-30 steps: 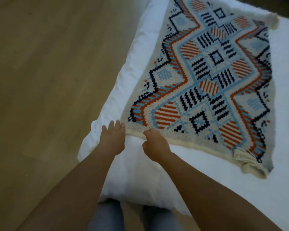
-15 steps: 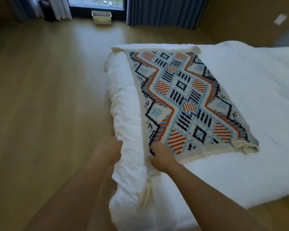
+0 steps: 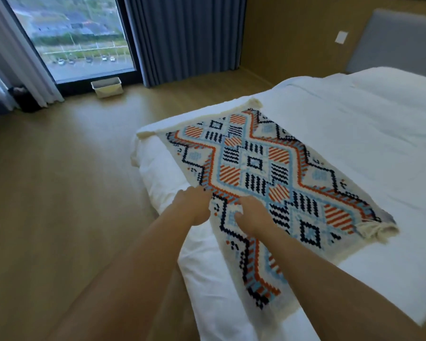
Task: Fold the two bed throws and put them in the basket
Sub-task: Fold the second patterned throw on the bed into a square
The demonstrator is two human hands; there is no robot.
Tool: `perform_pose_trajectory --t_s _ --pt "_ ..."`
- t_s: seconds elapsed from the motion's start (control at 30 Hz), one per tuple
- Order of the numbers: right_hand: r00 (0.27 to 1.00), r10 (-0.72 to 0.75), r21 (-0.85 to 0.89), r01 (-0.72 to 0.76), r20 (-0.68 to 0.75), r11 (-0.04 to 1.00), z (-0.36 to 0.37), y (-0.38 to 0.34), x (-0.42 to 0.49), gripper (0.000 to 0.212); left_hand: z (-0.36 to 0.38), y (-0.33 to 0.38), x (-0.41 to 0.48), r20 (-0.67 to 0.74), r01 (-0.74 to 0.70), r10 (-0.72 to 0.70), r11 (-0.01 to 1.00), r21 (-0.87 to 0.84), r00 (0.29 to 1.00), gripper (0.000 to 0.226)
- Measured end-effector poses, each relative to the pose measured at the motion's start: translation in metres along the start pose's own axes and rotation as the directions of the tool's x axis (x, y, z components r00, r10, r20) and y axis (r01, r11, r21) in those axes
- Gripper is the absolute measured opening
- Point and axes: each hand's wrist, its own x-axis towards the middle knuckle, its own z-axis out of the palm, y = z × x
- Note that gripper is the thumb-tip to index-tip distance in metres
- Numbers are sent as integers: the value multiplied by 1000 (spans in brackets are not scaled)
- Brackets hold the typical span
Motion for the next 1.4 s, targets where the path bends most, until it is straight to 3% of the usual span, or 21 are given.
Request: perform_pose_trajectory --t_s 0.17,0.33,0.47,0.5,0.6,0.73,1.0,1.3,1.4 --pt "998 40 -9 -40 -38 999 -19 -30 65 35 -35 -44 58 8 -87 87 996 -5 996 34" --pt "980 191 70 -186 -58 980 -40 -58 142 36 -90 -110 146 -72 -250 246 967 -51 966 39" --pt "939 333 192 -313 -84 930 -63 -62 181 31 -133 -145 225 -27 -329 332 942 72 943 48" --pt "927 358 207 -330 -111 921 -68 -59 189 25 -142 -145 247 -32 -357 360 931 77 933 48" --pt "852 475 304 -403 -221 863 -86 -45 211 38 -155 -126 305 -6 -460 462 884 84 887 44" --pt "794 529 347 -426 -300 835 -110 -12 239 42 -153 -92 360 52 -552 550 824 126 833 42" --pt "733 630 431 -497 -256 754 -156 59 326 40 -182 -57 477 100 -601 592 785 152 799 43" --pt "722 655 436 -527 -223 730 -178 141 444 40 -189 -23 644 17 -632 642 750 196 767 31" --pt "670 707 448 -573 -226 686 -175 187 480 35 -171 -11 711 17 -600 612 768 224 790 29"
